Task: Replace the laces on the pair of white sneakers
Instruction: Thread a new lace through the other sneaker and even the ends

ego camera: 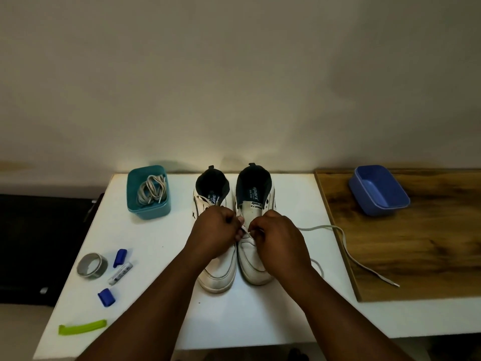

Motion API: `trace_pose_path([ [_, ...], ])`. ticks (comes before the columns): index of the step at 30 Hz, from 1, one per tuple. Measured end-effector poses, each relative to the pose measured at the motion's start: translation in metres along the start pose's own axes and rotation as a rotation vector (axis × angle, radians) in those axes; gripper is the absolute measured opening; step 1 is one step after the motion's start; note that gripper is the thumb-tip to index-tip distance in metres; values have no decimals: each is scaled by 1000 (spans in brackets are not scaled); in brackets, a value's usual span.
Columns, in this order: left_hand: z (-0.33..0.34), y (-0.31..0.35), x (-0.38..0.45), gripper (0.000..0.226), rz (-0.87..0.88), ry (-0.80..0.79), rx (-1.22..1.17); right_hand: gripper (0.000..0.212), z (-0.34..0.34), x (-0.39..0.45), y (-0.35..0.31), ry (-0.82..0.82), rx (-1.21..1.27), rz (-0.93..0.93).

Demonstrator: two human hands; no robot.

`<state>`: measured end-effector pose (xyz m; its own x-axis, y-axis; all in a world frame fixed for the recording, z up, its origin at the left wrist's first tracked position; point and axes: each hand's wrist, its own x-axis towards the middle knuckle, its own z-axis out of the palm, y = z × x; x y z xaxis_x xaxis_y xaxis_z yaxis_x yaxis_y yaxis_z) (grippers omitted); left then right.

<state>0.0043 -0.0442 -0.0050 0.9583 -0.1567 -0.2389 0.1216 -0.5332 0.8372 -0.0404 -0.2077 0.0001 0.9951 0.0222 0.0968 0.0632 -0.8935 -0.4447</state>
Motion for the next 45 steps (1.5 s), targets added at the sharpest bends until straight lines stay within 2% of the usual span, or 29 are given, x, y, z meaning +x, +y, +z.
trace_pose_path([
  [7,-1,5,-2,38,-16,16,-28,10,10,1,0,16,112,102],
  [14,-2,6,-6,41,-25,13,-24,11,8,7,4,-89,384,178],
  [20,-4,9,-8,38,-64,10,-73,15,4,6,2,-137,436,189],
  [22,-4,10,-8,37,-73,0,-82,20,3,3,-1,-107,496,217],
  [25,-9,12,-7,31,-100,-42,-142,40,4,3,-4,-82,475,242],
  [27,-14,14,-9,19,-104,-103,-175,46,2,4,-3,-120,478,243],
  [29,-17,13,-12,3,-63,-116,-78,52,-1,3,-1,-158,478,235],
  [31,-15,12,-15,14,-36,-66,42,60,-2,3,0,-182,460,218],
  [34,-9,20,-22,25,-19,24,100,64,-1,0,-1,-164,391,166],
  [37,-14,32,-33,23,-17,72,192,60,-3,-2,-3,-143,209,84],
  [39,-32,40,-37,17,-7,201,238,59,-5,-3,-3,-135,199,89],
  [40,-42,44,-40,14,-12,280,176,58,-5,-3,-2,-128,214,98],
  [41,-51,48,-40,14,-30,348,-19,58,-6,-3,-1,-124,227,107],
  [44,-64,59,-44,21,-133,351,-1144,58,-7,-4,0,-122,194,90],
  [45,-66,59,-44,20,-119,372,-1362,58,-7,-5,0,-123,170,78],
])
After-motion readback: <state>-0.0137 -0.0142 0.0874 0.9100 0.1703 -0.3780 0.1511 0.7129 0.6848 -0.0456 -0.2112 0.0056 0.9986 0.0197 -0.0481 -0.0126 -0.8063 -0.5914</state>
